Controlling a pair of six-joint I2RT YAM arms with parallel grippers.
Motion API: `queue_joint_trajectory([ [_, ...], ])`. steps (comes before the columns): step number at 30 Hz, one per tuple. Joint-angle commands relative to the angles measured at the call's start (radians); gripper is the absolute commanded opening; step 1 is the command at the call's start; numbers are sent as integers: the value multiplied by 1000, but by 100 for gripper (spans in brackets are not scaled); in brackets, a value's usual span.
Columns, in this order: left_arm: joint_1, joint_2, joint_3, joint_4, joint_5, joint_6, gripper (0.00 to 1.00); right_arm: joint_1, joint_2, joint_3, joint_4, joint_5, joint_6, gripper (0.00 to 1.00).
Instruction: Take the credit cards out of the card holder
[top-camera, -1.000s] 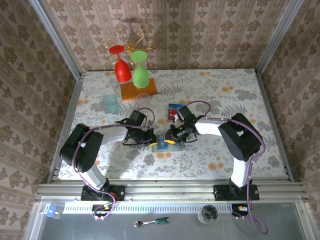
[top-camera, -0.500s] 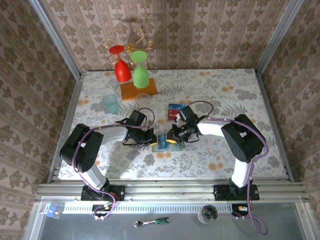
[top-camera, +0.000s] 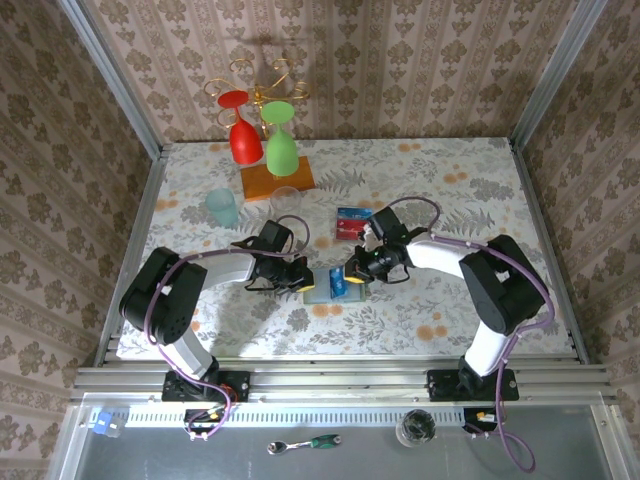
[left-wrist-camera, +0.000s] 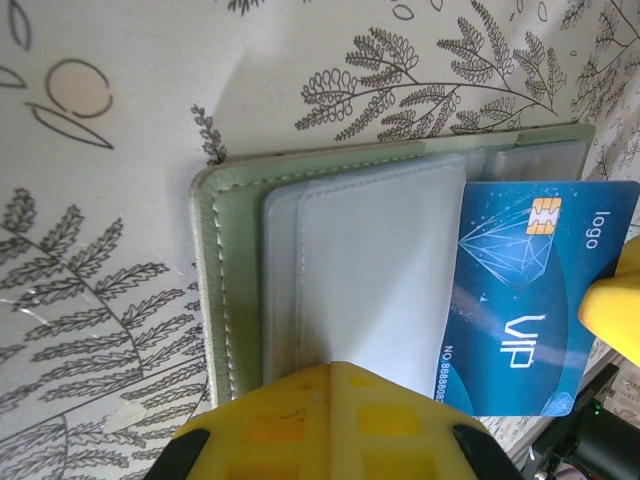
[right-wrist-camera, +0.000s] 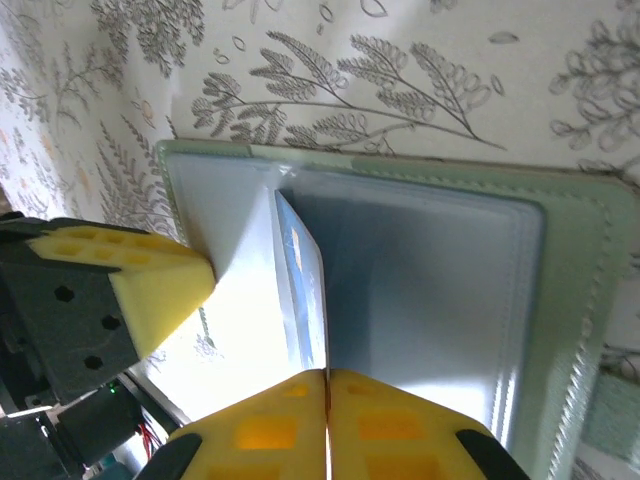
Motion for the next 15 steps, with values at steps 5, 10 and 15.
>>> queue_joint_trajectory([
  [5,1,6,10,-46,-5,16,0,9,-22,39,-121,67,-54,6],
  [10,0,6,9,-32,4,10,0,46,-4,82,-160,118,-59,6],
  [15,-2,16,7,-15,16,5,0,78,9,117,-194,168,-54,6],
])
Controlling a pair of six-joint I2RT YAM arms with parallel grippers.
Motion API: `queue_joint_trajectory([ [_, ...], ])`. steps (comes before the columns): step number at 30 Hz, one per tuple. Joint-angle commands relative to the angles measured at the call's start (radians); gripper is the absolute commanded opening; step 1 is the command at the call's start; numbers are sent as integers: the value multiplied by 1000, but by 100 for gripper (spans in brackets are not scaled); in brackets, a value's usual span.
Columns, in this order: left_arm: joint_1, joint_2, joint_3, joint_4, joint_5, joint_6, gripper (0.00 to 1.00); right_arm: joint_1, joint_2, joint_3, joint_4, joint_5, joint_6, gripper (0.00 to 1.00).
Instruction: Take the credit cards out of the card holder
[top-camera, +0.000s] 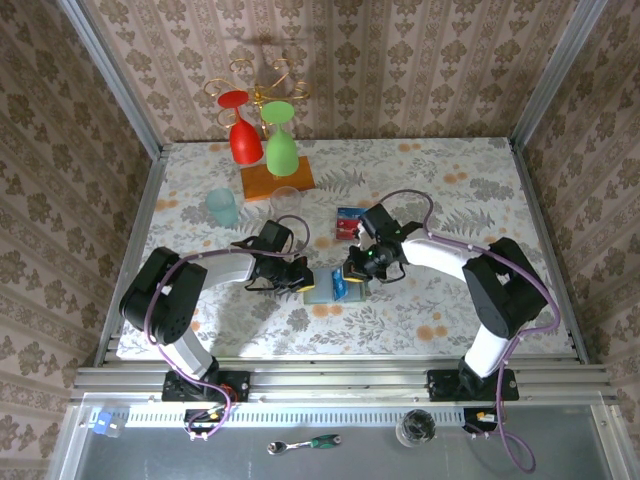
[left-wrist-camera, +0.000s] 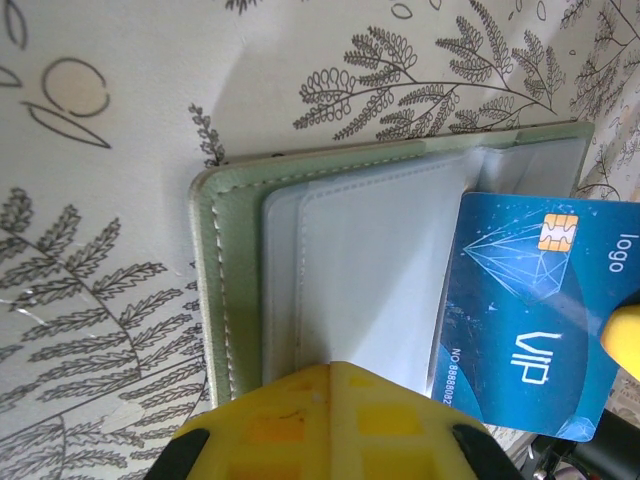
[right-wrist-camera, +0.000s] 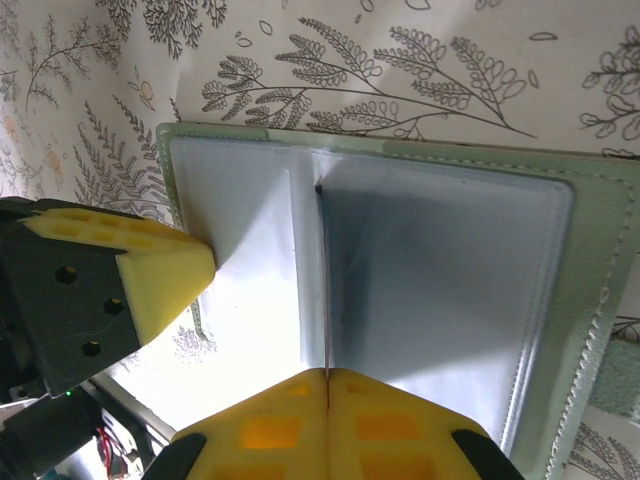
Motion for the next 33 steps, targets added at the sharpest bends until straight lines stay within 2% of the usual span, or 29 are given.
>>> queue_joint_trajectory([
  [1,-4,18,6,-11,13,4,0,21,23,35,-70,69,-8,6],
  [20,-29,64,15,50,38,-20,0,59,41,76,-96,87,2,5],
  [33,10,8,2,6,24,5,0,33,-13,200,-279,160,-138,3],
])
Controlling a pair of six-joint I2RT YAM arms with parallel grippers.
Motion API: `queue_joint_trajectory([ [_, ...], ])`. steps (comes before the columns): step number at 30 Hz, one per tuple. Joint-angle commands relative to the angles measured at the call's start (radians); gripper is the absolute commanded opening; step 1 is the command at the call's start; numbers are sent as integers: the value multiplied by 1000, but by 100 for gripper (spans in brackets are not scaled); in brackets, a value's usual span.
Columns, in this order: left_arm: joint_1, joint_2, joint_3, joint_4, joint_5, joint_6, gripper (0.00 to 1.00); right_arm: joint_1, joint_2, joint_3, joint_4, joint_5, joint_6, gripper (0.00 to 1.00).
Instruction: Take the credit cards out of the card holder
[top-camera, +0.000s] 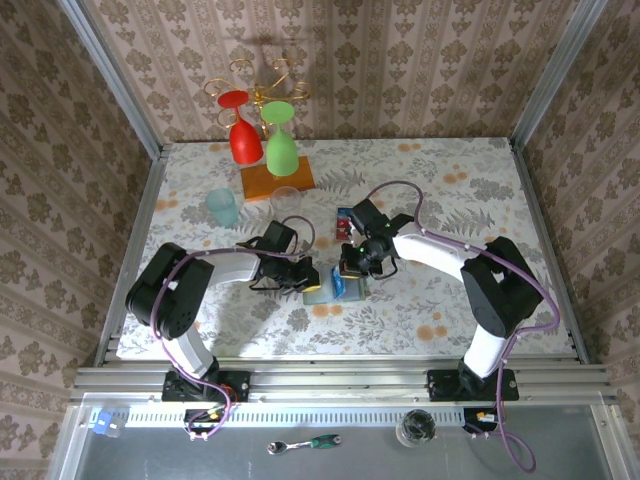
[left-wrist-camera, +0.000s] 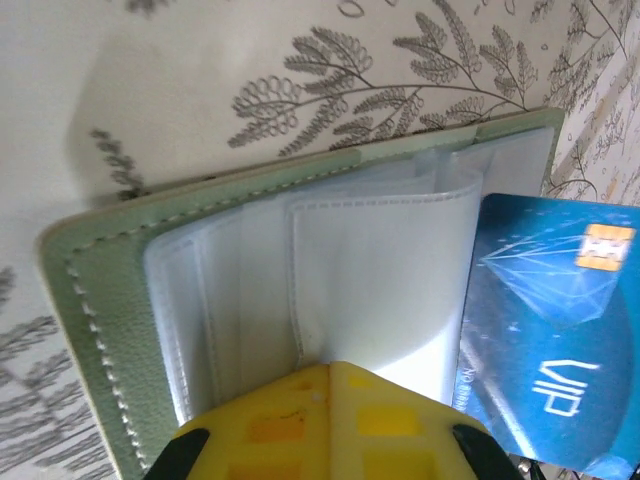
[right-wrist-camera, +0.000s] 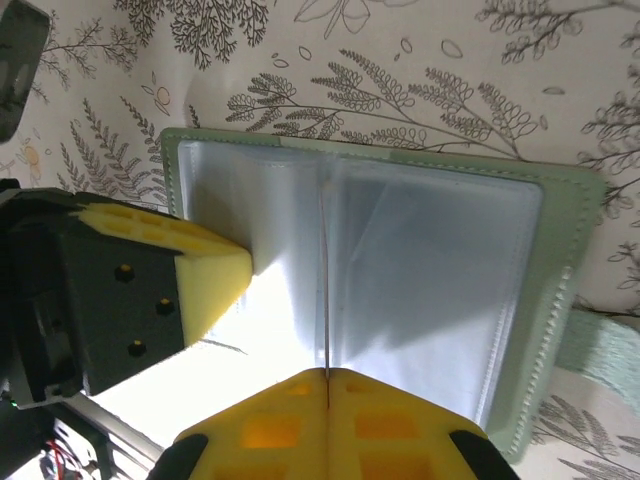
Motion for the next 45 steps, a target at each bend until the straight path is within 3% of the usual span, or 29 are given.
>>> queue_joint_trajectory([
  [1,15,-29,-4,-49,-19,13,0,-17,-32,55,-111,39,-83,2],
  [9,31,-55,24,-85,-14,30,0,-35,-9,189,-263,82,-412,0],
  [19,68,-91,56,-163,-15,63,3,-50,91,326,-459,282,-954,0],
  [26,104,-119,78,-203,-15,81,7,-84,181,480,-550,286,-1203,0],
  [45,179,-172,39,-107,-65,-24,8,-169,498,1063,-715,308,-1383,0],
])
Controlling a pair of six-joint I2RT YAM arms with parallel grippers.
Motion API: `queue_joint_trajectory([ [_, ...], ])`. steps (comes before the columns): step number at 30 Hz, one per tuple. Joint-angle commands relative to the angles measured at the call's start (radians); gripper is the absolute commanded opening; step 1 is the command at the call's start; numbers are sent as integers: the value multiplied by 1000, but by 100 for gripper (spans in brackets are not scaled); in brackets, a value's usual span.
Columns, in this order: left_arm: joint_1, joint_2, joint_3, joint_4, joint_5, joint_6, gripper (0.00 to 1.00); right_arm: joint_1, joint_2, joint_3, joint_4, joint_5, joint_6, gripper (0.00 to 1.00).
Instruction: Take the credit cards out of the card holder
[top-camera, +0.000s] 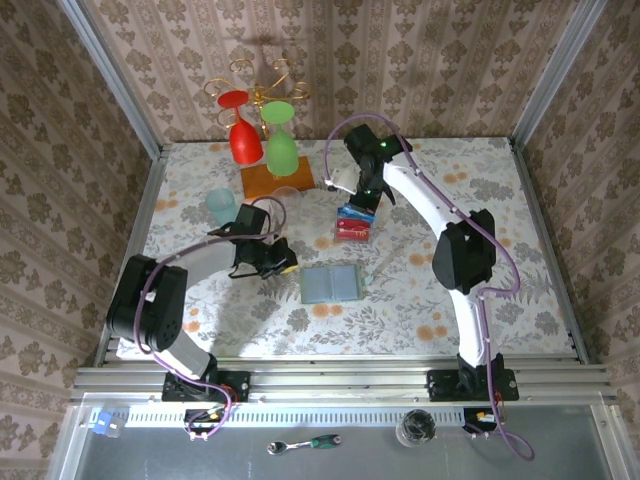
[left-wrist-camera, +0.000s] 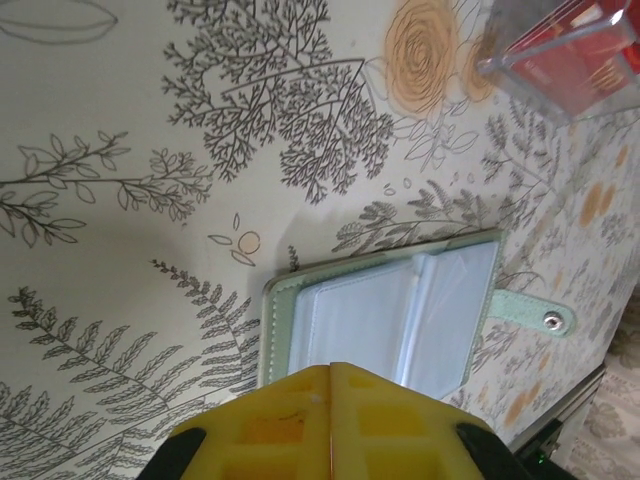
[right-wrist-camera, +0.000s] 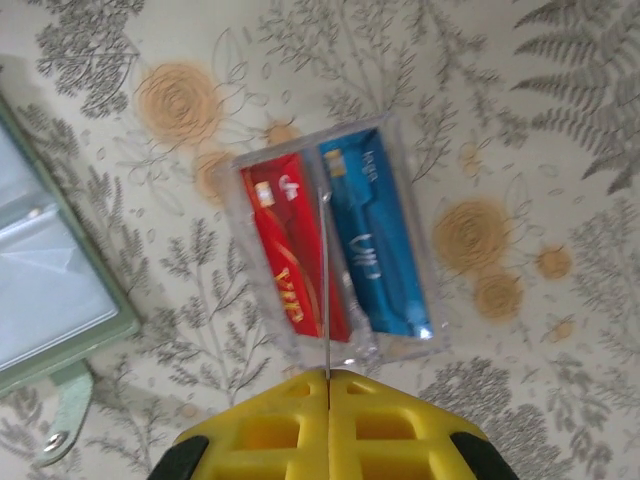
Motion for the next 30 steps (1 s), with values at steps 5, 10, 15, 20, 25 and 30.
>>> queue_joint_trajectory([
  [5,23,-48,-11,47,-18,-68,8,-18,119,188,-110,22,-90,0],
  [10,30,-47,-9,47,-21,-78,8,-23,158,233,-101,27,-118,0],
  [15,34,-46,-12,43,-24,-86,8,-23,184,238,-76,46,-150,0],
  [20,39,-46,-18,42,-26,-90,8,-23,202,235,-68,53,-173,0],
  [25,46,-45,-21,38,-23,-89,8,-22,214,234,-61,46,-172,5],
  [30,53,-44,-24,35,-23,-83,8,-21,206,235,-45,50,-159,14],
])
